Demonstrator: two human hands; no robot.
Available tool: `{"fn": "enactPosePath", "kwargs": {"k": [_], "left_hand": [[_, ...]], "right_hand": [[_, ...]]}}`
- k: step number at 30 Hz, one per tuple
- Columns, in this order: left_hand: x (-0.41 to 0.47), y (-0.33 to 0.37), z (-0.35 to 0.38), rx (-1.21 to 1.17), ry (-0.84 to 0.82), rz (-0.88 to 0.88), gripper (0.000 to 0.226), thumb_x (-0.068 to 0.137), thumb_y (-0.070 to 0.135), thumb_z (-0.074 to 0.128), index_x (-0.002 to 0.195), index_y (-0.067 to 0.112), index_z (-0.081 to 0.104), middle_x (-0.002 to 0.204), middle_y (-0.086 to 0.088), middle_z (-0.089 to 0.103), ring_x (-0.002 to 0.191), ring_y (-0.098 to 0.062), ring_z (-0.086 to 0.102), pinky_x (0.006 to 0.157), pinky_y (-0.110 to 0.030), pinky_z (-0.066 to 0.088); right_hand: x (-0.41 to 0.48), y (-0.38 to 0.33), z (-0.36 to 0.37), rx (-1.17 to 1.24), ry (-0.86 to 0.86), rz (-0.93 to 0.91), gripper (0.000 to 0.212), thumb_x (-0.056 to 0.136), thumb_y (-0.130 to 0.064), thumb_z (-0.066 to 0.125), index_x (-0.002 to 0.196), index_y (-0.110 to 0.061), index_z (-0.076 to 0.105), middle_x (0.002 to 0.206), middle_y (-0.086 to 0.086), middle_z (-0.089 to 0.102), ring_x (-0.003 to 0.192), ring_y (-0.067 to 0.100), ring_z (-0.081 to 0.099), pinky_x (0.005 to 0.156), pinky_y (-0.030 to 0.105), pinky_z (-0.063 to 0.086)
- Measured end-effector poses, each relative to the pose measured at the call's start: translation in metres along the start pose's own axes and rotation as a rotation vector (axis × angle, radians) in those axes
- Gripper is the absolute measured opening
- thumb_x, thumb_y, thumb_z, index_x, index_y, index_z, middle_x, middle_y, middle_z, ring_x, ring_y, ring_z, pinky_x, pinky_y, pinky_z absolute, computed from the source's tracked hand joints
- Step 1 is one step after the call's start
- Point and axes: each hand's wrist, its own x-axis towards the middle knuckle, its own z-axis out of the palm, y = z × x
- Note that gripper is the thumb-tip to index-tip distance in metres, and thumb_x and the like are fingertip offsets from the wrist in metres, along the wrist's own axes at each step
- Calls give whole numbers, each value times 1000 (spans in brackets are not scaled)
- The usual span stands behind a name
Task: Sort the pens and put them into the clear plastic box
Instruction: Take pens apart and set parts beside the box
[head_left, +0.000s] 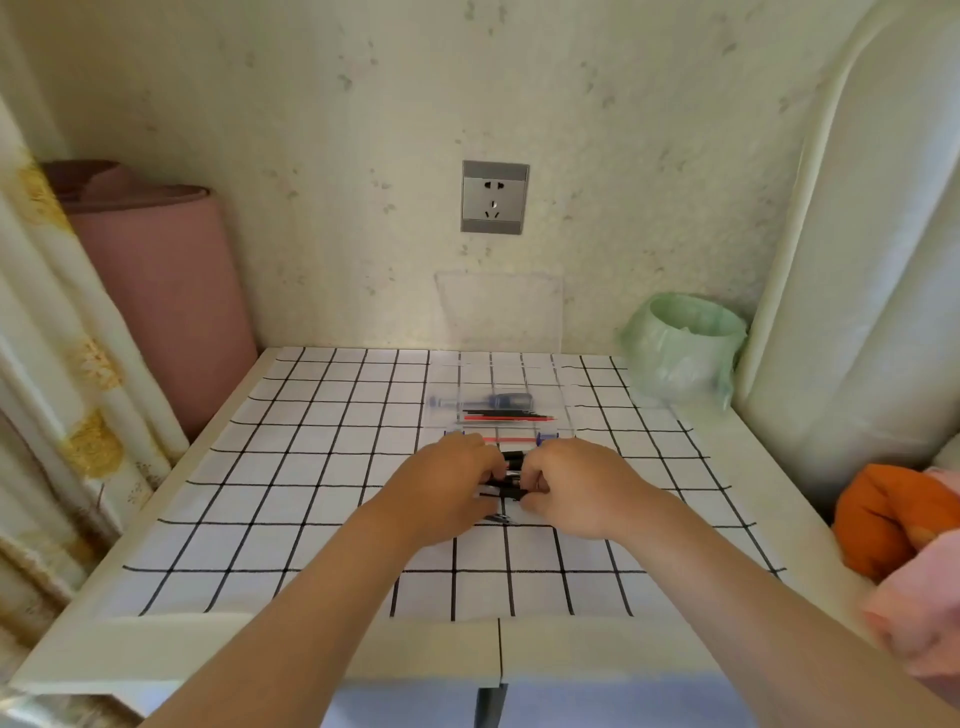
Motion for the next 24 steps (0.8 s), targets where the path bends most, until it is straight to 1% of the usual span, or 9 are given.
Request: {"fn": "enactPosePath", "kwargs": {"k": [3, 6, 9, 11, 13, 15, 18, 20, 24], "left_hand": [[2, 4, -5, 46, 36, 48, 20, 94, 31, 60, 112, 25, 66, 99, 6, 62, 91, -15, 55, 79, -29, 43], [1, 5, -10, -43, -36, -36, 17, 96, 30, 57, 109, 27, 67, 95, 6, 64, 83, -14, 58, 73, -29, 47], [0, 5, -13, -116, -104, -66, 14, 94, 29, 62, 106, 25, 68, 95, 6, 64, 85, -14, 61, 78, -32, 53], [-1, 5, -15, -155, -136, -78, 12, 93, 26, 63, 104, 23, 67, 95, 5, 65, 86, -12, 61, 79, -28, 52], [-3, 6, -15, -178, -159, -99, 8, 94, 26, 62, 102, 24, 63, 95, 5, 63, 85, -12, 60, 77, -25, 51], [-6, 6, -16, -175, -170, -126, 8, 95, 30, 59, 101, 25, 60, 93, 6, 62, 84, -12, 60, 77, -28, 52], [-9, 4, -18, -185, -182, -128, 13, 98, 31, 54, 101, 22, 63, 82, 12, 57, 71, -3, 54, 64, -18, 42], [-11, 4, -21, -203, -194, -115, 17, 100, 28, 50, 101, 21, 65, 75, 13, 55, 65, -3, 50, 59, -16, 36], [-14, -3, -26, -226, -190, -122, 19, 100, 29, 49, 104, 23, 67, 84, 4, 64, 76, -14, 59, 71, -31, 49]], "right_hand": [[-2, 1, 2, 45, 41, -21, 13, 94, -36, 55, 102, -26, 59, 90, -8, 60, 83, 17, 57, 69, 33, 46], [-4, 0, 4, 59, 22, -36, 13, 97, -34, 50, 107, -26, 54, 91, -7, 58, 84, 18, 55, 68, 33, 43], [-5, -4, 4, 63, -48, -68, 15, 100, -35, 44, 99, -26, 56, 91, -3, 61, 83, 19, 56, 68, 34, 45], [-5, -7, 4, 91, -85, -90, 22, 102, -35, 42, 93, -23, 60, 92, 1, 63, 84, 20, 58, 72, 37, 47], [-4, -9, 5, 147, -109, -91, 25, 102, -30, 43, 95, -17, 63, 93, 5, 64, 85, 22, 60, 76, 40, 50], [-4, -11, 7, 160, -113, -89, 25, 102, -26, 41, 98, -14, 62, 92, 7, 64, 84, 24, 60, 76, 40, 49], [-7, -18, 8, 88, -63, -105, 25, 104, -26, 37, 103, -16, 60, 94, 5, 65, 85, 24, 60, 77, 40, 50], [-8, -21, 8, 48, -24, -110, 27, 105, -28, 34, 103, -18, 59, 94, 3, 66, 85, 24, 61, 77, 40, 50], [-5, -22, 6, 28, 23, -128, 29, 105, -34, 33, 103, -17, 57, 90, 1, 65, 82, 23, 58, 69, 37, 45]]}}
